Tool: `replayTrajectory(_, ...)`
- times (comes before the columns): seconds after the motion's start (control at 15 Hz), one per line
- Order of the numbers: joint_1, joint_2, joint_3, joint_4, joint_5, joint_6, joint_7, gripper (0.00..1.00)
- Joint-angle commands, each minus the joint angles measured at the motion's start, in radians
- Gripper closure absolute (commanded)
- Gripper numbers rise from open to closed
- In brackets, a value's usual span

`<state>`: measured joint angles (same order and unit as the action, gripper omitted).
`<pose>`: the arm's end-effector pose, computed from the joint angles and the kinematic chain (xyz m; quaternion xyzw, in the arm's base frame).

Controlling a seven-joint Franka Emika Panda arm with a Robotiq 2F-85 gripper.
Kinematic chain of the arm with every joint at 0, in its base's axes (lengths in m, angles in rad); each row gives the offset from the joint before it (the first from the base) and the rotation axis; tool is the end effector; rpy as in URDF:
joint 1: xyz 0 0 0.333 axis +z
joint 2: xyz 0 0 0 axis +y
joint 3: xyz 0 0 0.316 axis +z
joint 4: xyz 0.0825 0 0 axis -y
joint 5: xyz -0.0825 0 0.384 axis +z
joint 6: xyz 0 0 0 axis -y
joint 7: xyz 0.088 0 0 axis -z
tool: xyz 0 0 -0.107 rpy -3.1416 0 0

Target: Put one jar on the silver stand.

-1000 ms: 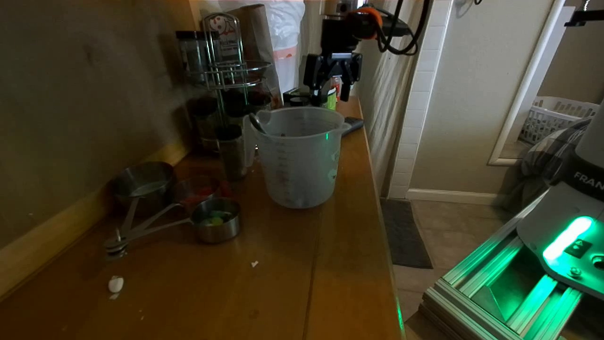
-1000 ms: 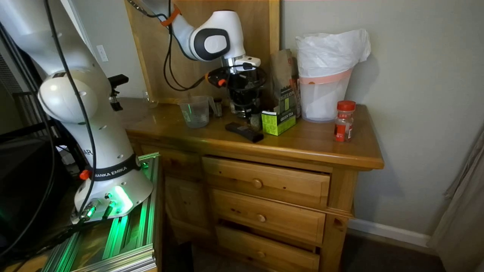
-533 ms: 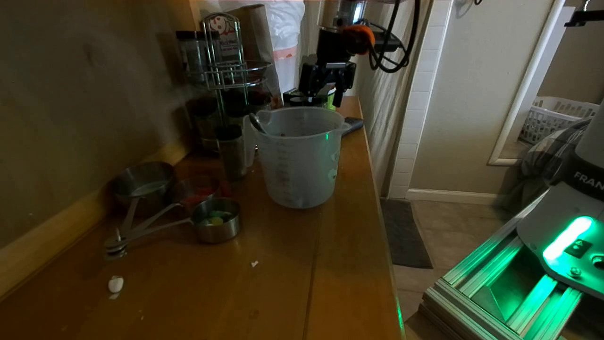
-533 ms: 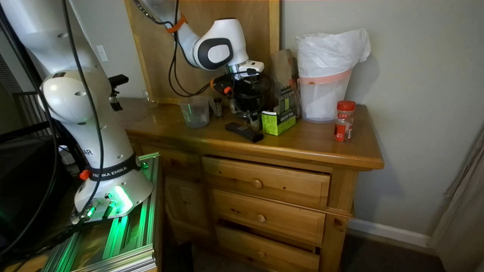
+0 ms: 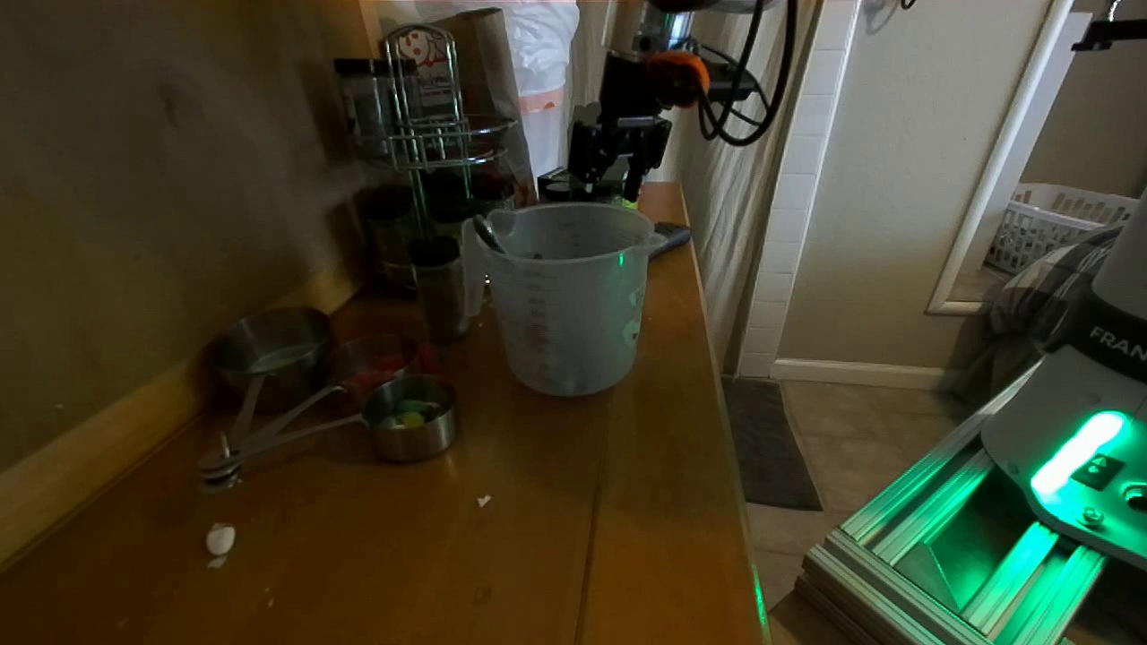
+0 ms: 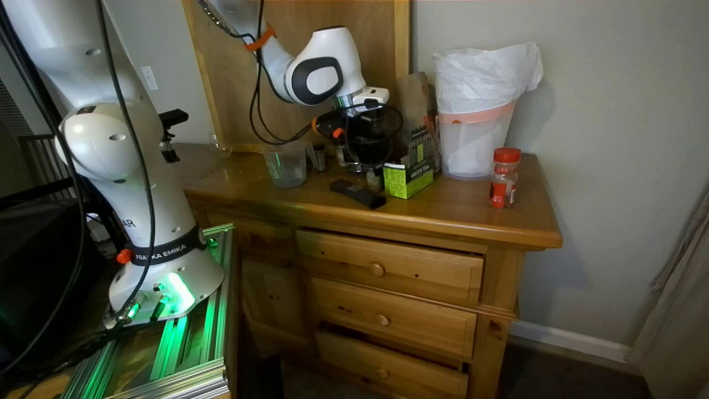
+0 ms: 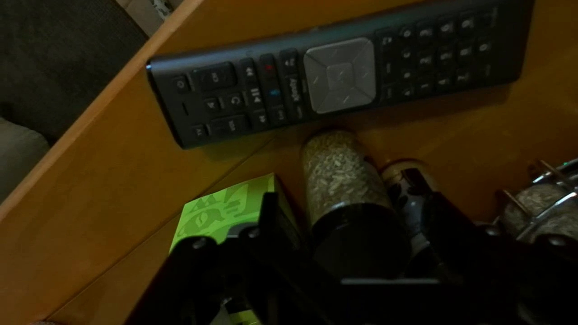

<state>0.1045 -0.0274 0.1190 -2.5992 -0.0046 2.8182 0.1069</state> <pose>0.4504 0.1024 0.2899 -0.9906 -0.0601 -0.1215 0.0176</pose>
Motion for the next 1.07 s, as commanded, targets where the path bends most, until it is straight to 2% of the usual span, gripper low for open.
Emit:
replayTrajectory(0.0,0.000,0.007,-0.004,0.003,-0.008,0.010,-0.007,0.47)
replayTrajectory(0.27,0.002,-0.005,0.000,-0.006,-0.032,0.028,-0.008,0.76)
replayTrajectory(0.4,0.008,-0.019,0.004,-0.009,-0.023,0.021,-0.020,0.76)
replayTrajectory(0.6,0.031,-0.097,0.022,-0.025,0.023,-0.051,-0.061,0.76)
replayTrajectory(0.67,0.032,-0.128,0.026,-0.031,-0.001,-0.074,-0.048,0.76)
replayTrajectory(1.0,0.041,-0.327,0.061,-0.002,-0.060,-0.322,-0.028,0.76)
